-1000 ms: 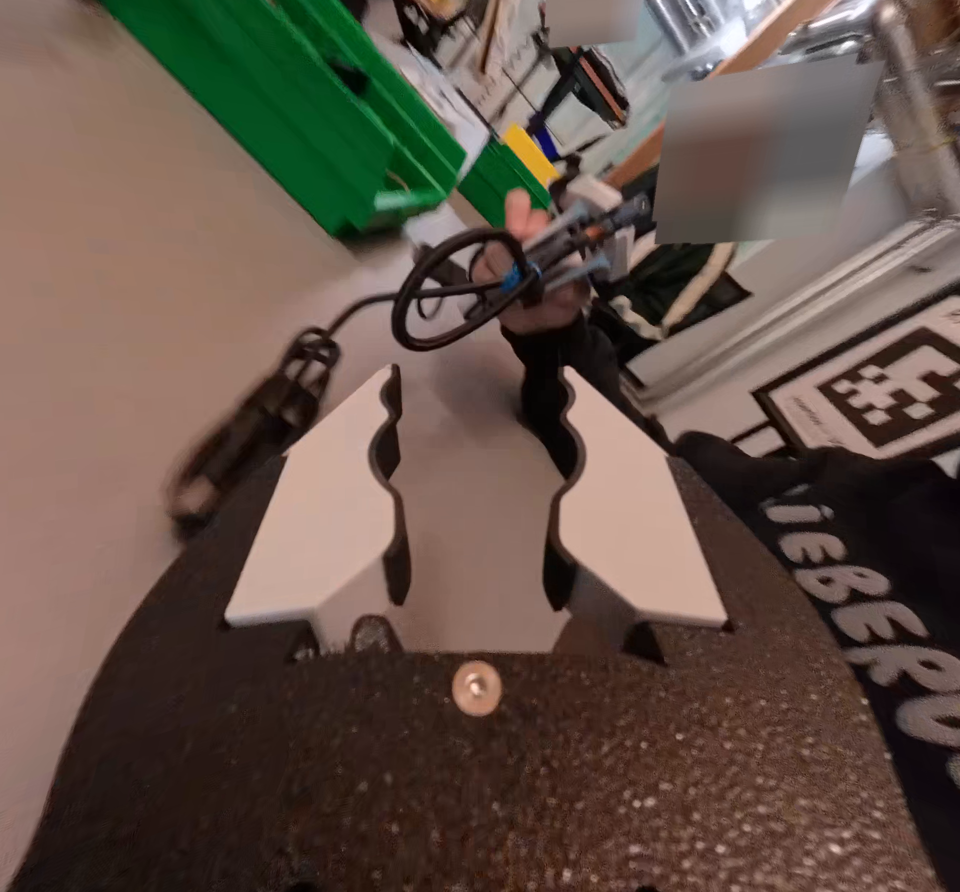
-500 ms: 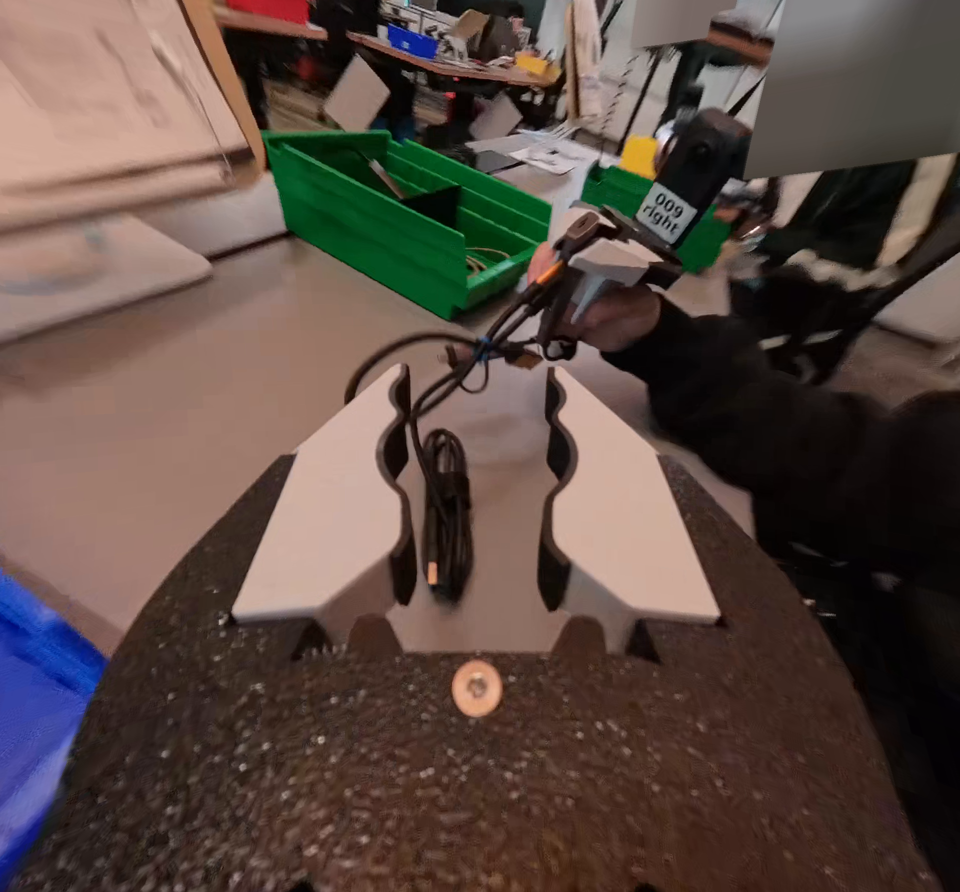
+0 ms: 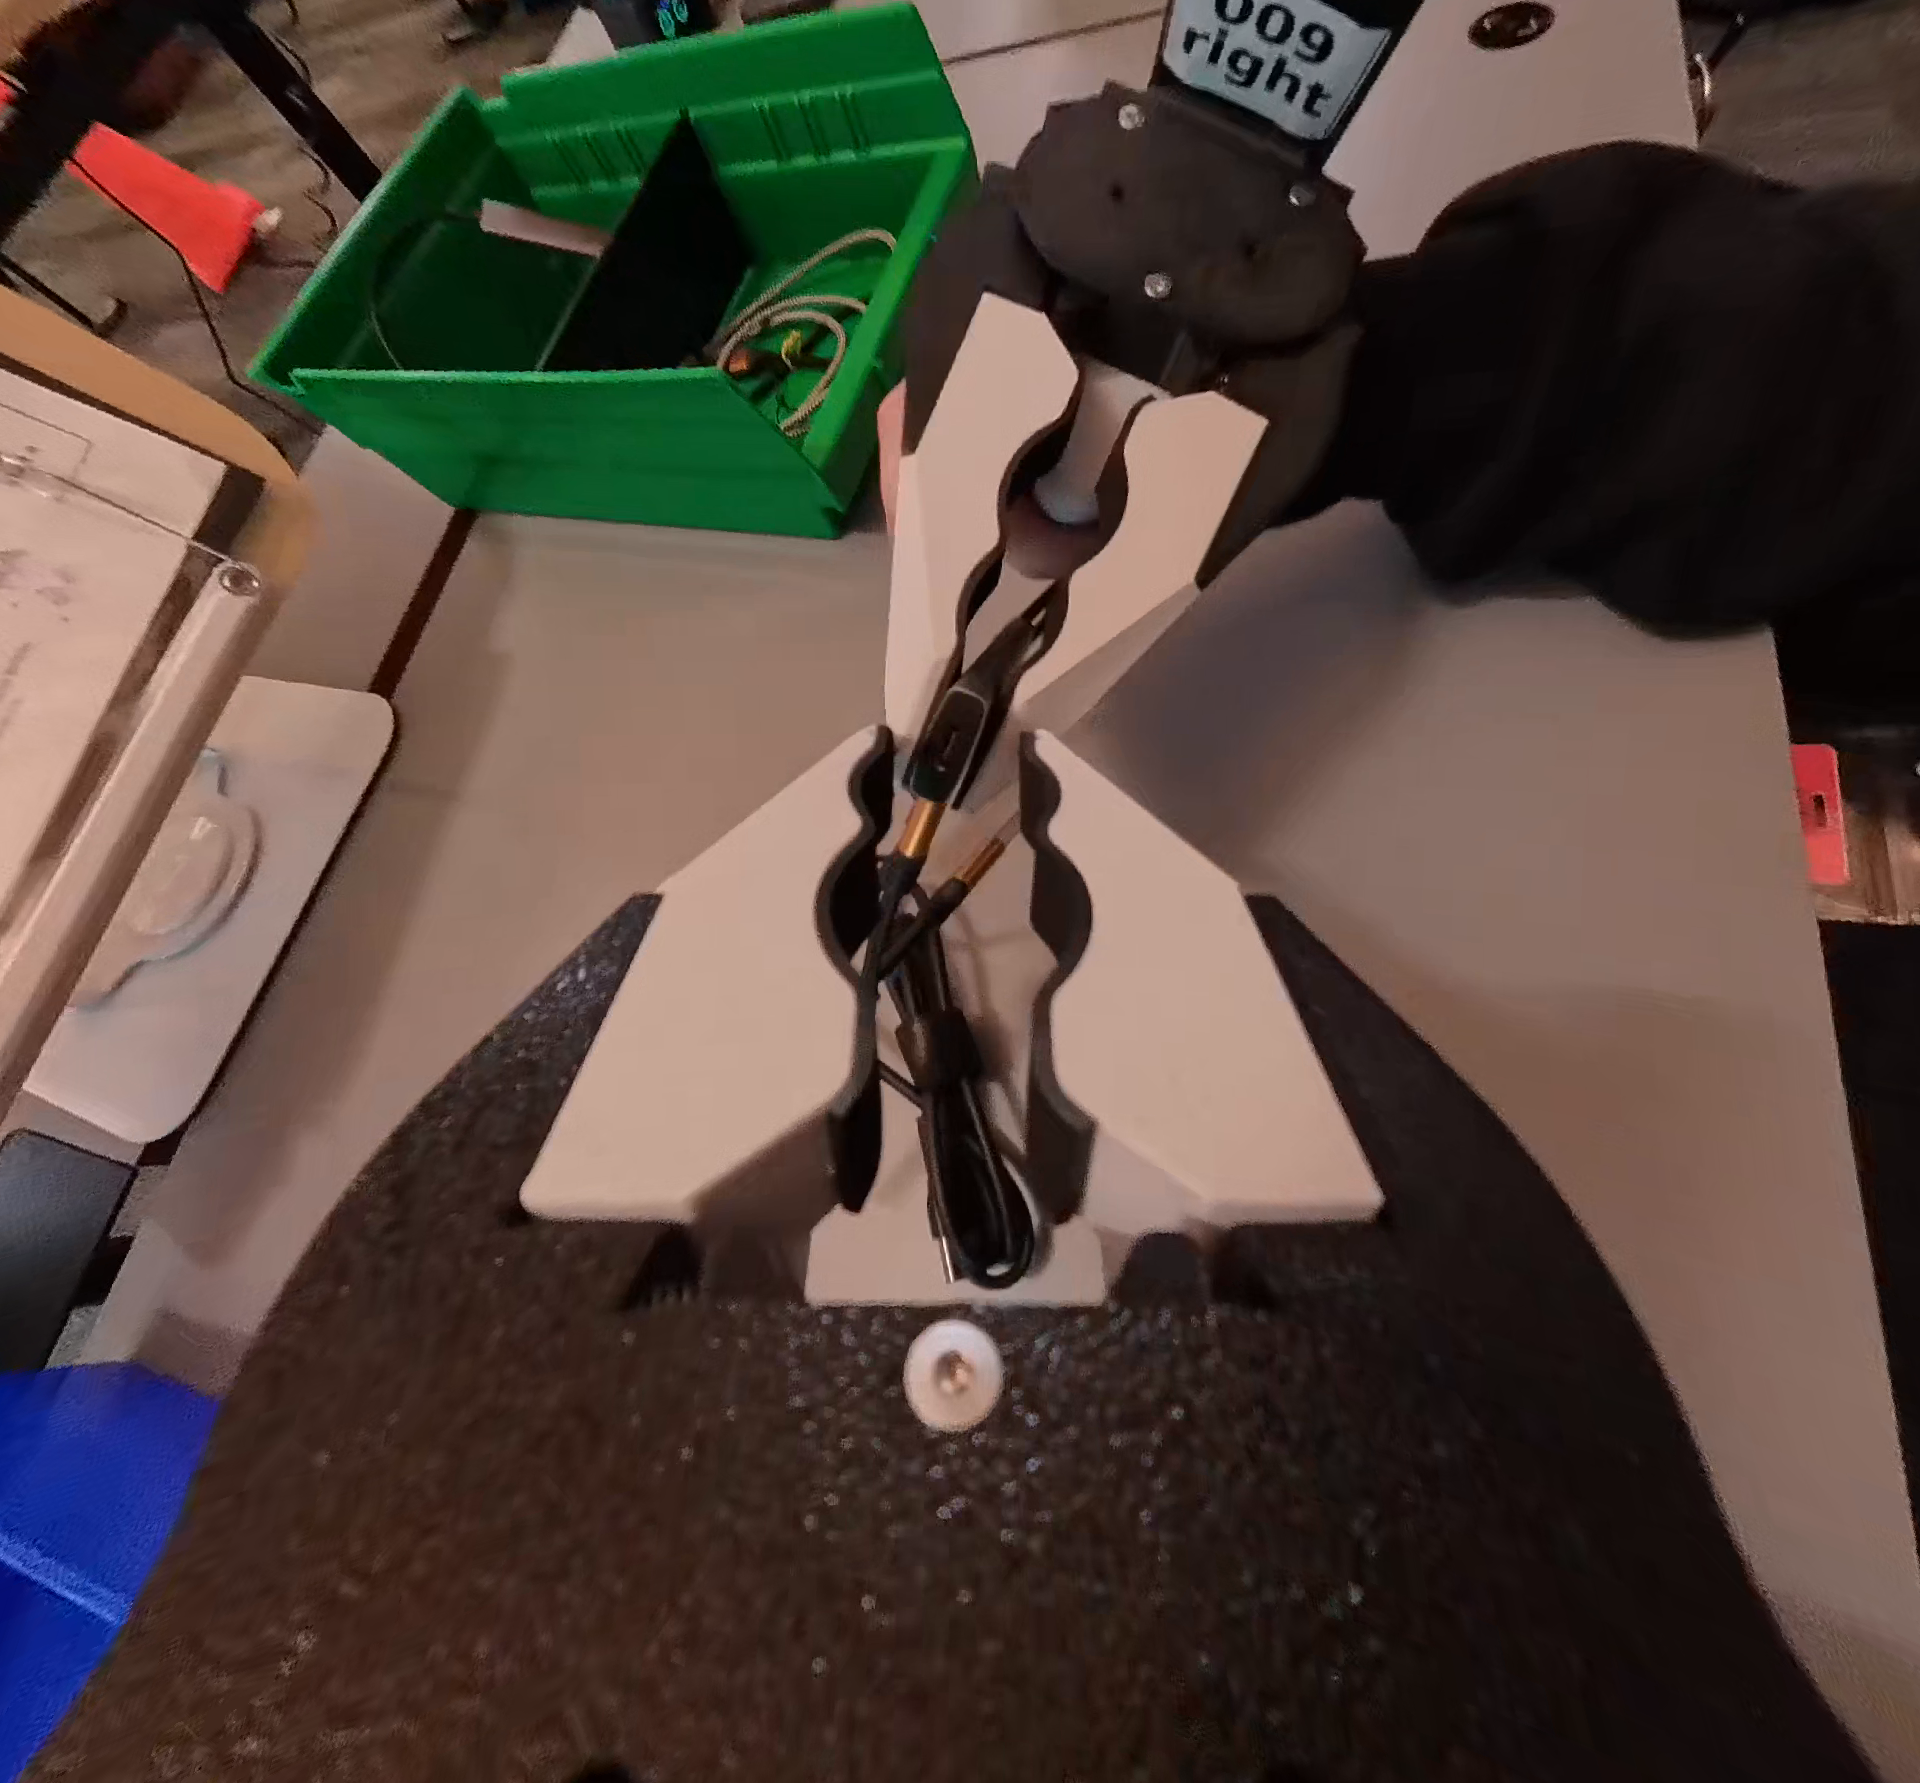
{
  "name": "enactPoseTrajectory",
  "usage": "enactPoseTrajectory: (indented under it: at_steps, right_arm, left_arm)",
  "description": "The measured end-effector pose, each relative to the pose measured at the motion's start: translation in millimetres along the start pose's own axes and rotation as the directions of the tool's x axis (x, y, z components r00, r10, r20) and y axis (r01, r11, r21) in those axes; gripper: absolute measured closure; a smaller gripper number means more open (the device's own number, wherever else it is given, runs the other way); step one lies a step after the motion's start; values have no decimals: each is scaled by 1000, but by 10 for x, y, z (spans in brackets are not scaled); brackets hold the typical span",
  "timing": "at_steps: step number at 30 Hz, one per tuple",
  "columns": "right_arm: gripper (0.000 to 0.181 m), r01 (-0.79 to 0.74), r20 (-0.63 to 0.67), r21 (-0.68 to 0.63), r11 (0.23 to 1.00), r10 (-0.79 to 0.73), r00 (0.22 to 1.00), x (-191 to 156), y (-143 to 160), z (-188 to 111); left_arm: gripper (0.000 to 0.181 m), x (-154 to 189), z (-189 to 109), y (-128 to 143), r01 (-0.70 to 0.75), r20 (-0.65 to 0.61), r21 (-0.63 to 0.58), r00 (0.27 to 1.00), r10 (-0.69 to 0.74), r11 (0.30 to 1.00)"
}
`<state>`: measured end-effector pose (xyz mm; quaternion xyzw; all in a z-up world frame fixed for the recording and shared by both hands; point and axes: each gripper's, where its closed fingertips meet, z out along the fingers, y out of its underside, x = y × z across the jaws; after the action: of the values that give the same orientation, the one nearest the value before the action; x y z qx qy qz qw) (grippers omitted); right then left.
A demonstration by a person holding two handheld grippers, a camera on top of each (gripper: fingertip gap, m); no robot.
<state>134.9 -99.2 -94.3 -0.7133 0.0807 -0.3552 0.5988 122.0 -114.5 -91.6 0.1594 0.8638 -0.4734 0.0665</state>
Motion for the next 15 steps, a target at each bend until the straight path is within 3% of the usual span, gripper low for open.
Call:
enactPoseTrajectory:
  at_steps: [2, 6, 10, 13, 15]
  right_arm:
    - [175, 32, -3, -19, 999, -32, 999, -12, 29, 8]
    - [172, 86, -39, -31, 996, -87, 995, 8, 44, 20]
    - [155, 318, -195, -136, 938, -339, 920, 196, 113, -40]
    - [142, 426, -286, -275, 862, -496, 820, 389, 194, -102]
    - [140, 479, -319, -324, 816, -571, 757, 455, 186, -113]
  left_arm:
    - [172, -16, -1, 27, 7, -1, -11, 1000, -7, 1000]
    - [173, -34, -1, 38, 69, -29, 15, 997, -69, 997]
    - [173, -196, -14, 18, 225, -21, 96, 974, -224, 970]
    - [174, -436, -127, -21, 456, -53, 218, 888, -456, 863]
    - [174, -480, -175, -33, 615, -174, 250, 788, -591, 748]
